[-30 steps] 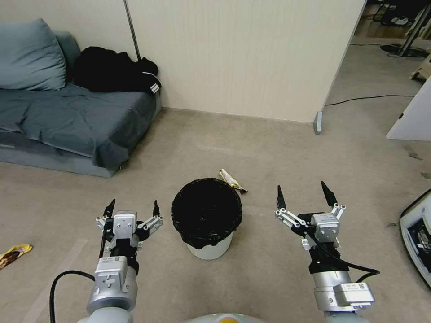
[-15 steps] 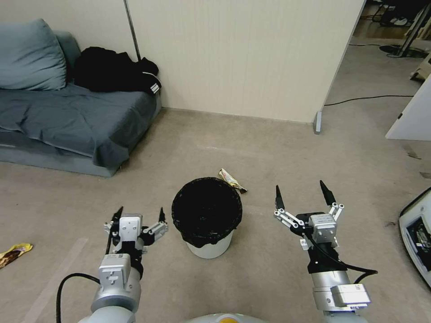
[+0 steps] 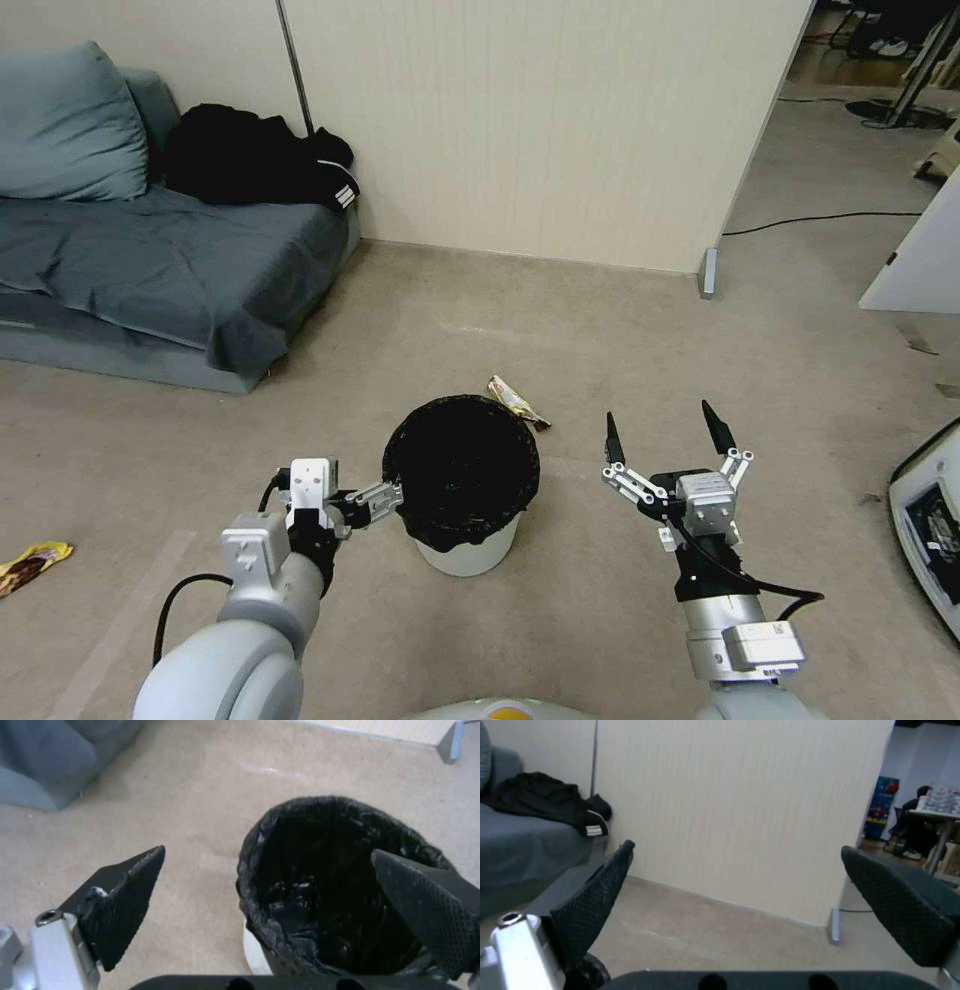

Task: Pick up the trash bin, then pick up the garbage from the floor and place it into the trash bin.

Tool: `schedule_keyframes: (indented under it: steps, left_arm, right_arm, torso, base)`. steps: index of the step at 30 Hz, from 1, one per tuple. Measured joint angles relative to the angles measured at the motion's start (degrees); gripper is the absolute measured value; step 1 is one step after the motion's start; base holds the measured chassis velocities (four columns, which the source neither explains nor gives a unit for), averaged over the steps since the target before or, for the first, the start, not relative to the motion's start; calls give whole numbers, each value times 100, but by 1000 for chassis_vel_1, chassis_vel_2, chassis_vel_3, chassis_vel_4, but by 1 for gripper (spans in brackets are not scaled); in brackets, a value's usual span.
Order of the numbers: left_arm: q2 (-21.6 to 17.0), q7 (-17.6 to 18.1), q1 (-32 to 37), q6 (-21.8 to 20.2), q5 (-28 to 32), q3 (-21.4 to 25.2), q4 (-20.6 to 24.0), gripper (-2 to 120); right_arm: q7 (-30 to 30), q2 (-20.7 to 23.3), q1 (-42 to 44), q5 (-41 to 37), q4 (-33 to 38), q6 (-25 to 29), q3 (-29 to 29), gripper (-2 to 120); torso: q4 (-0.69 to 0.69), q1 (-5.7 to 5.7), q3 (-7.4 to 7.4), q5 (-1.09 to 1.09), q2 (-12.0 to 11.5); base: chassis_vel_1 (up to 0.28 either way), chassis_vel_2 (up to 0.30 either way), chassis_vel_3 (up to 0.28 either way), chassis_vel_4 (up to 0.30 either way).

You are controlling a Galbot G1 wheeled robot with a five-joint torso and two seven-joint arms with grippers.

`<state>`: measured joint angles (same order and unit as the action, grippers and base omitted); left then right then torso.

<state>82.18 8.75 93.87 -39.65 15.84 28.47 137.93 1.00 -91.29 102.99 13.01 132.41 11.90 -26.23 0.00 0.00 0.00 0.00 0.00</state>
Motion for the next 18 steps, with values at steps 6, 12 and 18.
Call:
schedule_keyframes:
  steps: [6,12,18]
  left_arm:
    - [124,-4,-218,0,-56,-7,-406,100]
    - [139,-2,-430,17,-84,30,-811,100]
    - [160,-8,-737,88,8,26,-1486,99]
  right_arm:
    - [0,62,-22,-20,-55,-4,72,100]
    - [21,103,-43,-27,-76,-6,86,100]
    - [114,138,-128,-62,-78,-49,78,100]
  torso:
    - [0,0,0,0,0]
    - [-1,0,0,1,0]
    - [0,0,0,0,0]
  base:
    - [0,0,0,0]
    - [0,0,0,0]
    - [0,0,0,0]
